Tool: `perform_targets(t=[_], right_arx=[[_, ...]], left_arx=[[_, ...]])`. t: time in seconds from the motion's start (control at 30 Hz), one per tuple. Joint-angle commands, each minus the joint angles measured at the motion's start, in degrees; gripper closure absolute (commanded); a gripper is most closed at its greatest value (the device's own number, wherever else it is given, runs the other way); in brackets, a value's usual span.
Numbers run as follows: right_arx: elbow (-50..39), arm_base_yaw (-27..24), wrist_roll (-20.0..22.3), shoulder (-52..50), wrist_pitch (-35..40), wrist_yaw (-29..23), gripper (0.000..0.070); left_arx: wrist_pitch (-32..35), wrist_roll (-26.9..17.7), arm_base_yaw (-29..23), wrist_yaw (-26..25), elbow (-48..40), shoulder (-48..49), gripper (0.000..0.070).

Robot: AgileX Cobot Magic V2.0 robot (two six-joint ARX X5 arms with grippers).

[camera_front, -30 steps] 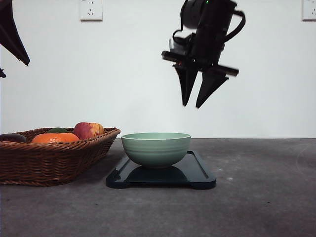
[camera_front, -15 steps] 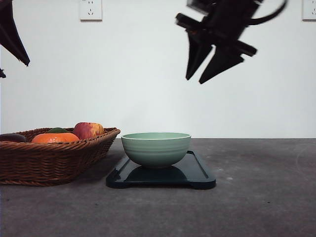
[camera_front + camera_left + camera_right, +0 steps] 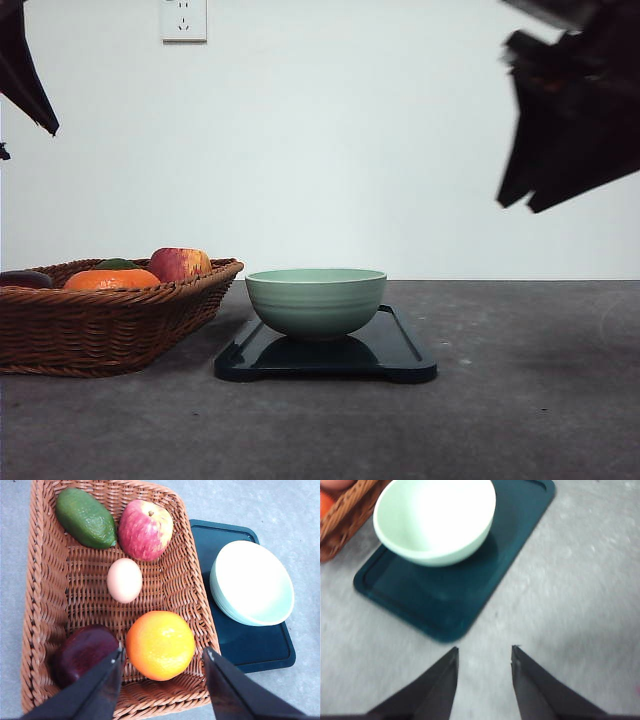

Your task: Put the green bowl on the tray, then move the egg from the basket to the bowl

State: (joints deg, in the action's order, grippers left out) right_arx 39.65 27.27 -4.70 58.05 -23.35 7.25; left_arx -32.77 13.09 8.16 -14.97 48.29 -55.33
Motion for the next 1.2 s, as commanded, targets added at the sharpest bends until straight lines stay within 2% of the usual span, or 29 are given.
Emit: perform_targets(t=[0.0,0.2,0.43,0.57,0.83,1.0,1.17], right_arx=[[-1.12,0.20,0.60,-2.40,0.37,-0.30,0.0494],[-4.23,0.20,0.43,-10.28,-2.80,-2.14,0.0494],[-4.25,0.20,0.43,-12.21,-3.50,-2.84,0.0494],[-4.25,0.20,0.44,-12.09,-3.19,-2.84,0.0494],[-4.25,0.20,0.45,-12.09,-2.21,-2.84,0.0494],[-4.25,0.20,0.45,-12.09,-2.39,-2.84,0.0494],[-4.25,0.20,0.44,-12.09,-2.36,-2.87,0.0494]], left_arx=[[0.22,0.00,0.22,-0.17,1.16,-0.37,0.0390],[-1.92,-0.06,0.22,-0.17,1.23,-0.45,0.0389],[-3.99,-2.37,0.25,-0.17,5.68,-4.00,0.0382],[-8.23,-5.20,0.93,-0.10,12.13,-9.55,0.0275],[-14.70,-7.91,2.55,0.84,26.77,-25.14,0.0272],[-15.33,-9.59,3.40,1.81,32.33,-34.09,0.0271],[-15.06,-10.41,4.58,7.21,33.94,-40.67,0.0271]])
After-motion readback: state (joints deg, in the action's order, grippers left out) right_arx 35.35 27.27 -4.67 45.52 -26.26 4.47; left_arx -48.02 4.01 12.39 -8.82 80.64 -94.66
